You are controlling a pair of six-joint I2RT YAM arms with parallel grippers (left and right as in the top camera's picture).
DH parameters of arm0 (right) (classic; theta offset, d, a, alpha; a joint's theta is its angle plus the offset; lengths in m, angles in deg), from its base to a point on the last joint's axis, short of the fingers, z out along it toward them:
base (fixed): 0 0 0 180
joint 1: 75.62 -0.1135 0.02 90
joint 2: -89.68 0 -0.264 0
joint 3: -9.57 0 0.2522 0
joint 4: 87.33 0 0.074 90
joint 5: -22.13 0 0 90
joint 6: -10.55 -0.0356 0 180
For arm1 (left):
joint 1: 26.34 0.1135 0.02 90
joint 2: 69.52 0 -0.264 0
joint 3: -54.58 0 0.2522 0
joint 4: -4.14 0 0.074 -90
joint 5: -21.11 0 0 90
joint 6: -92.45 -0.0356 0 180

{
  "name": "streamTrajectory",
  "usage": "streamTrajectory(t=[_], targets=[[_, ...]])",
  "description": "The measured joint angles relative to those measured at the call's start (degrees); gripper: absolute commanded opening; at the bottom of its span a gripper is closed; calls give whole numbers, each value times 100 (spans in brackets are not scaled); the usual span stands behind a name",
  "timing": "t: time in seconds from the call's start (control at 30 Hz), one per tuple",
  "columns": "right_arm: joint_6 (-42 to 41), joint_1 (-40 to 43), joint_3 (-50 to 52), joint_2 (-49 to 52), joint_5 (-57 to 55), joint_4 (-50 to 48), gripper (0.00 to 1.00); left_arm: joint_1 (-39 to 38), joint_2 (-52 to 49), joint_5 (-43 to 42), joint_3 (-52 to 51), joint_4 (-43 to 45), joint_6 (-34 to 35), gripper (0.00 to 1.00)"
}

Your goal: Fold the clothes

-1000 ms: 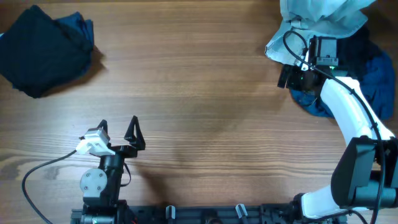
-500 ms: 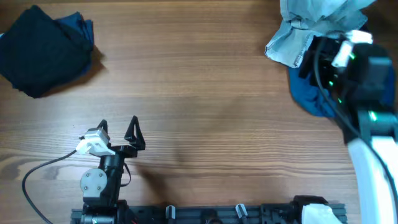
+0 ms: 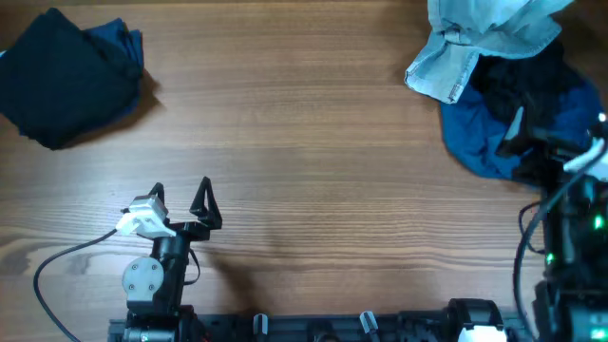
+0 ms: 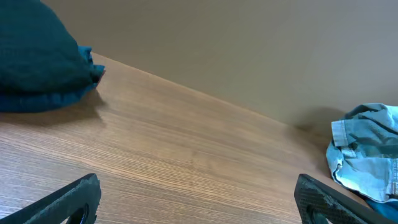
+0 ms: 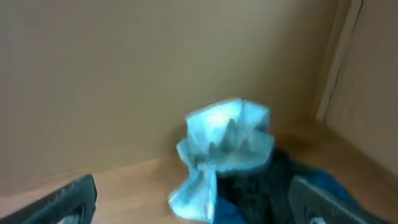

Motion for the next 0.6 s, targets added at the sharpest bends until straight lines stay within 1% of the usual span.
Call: streamTrajectory(t=[0.03, 0.07, 0.13, 0.2, 0.3, 0.4, 0.6], targets=[[26, 0, 350, -195, 153, -557, 100, 0, 0, 0, 0, 0, 0, 100], [142, 0, 863, -420, 437, -1335, 100, 0, 0, 0, 0, 2, 0, 100], [363, 0, 1626, -723, 896, -2253, 100, 0, 0, 2, 0, 0, 0, 100], [557, 0, 2645, -1137, 1456, -3047, 100, 0, 0, 0, 0, 2, 0, 100], [662, 0, 3587, -1600, 1814, -3550, 100, 0, 0, 2, 0, 0, 0, 100], [713, 0, 4374, -2229, 2006, -3705, 100, 0, 0, 0, 0, 0, 0, 100], [697, 0, 5451, -3077, 2092, -3901, 100, 0, 0, 2, 0, 0, 0, 100]])
